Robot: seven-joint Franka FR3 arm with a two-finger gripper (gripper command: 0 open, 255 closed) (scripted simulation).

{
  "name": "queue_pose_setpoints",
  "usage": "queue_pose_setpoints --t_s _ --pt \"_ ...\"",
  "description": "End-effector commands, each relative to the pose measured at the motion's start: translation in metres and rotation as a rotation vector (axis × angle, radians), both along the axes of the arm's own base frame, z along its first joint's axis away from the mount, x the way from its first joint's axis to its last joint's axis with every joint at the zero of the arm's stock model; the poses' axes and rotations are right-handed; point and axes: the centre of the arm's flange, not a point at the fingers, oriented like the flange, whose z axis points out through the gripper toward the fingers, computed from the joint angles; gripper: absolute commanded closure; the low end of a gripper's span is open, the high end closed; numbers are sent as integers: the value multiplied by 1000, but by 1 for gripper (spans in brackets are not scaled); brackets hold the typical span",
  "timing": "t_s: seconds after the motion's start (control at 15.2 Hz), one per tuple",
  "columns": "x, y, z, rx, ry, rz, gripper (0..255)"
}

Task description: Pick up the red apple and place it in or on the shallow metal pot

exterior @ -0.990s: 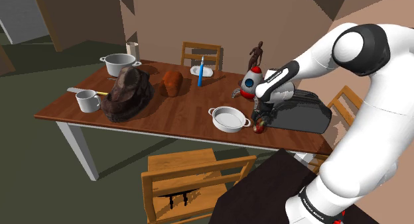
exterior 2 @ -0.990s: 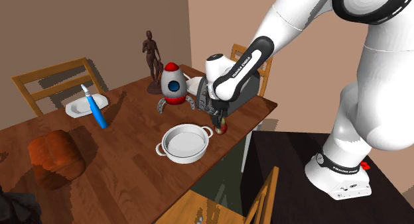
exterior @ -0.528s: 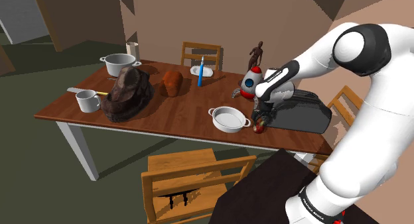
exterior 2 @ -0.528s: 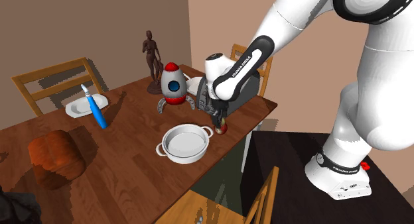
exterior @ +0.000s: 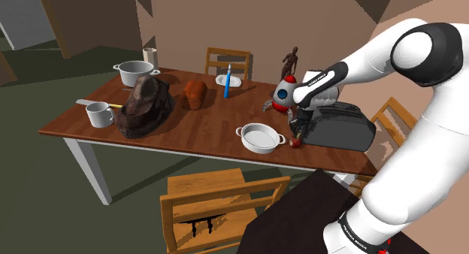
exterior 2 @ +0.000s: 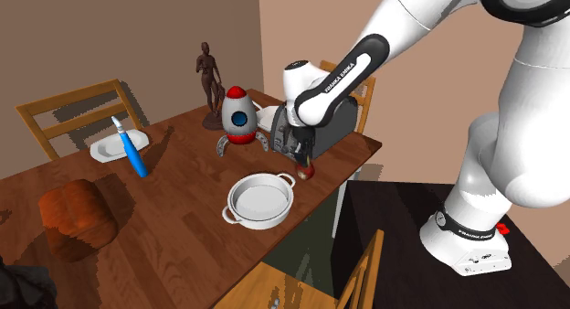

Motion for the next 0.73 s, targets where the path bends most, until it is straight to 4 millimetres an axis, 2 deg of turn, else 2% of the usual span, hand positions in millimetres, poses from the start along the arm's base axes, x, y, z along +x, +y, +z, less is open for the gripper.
queue_pose_setpoints --t_s 0.0,0.66 --pt "0 1 11 0 0 0 255" --pt "0 1 63 0 0 0 255"
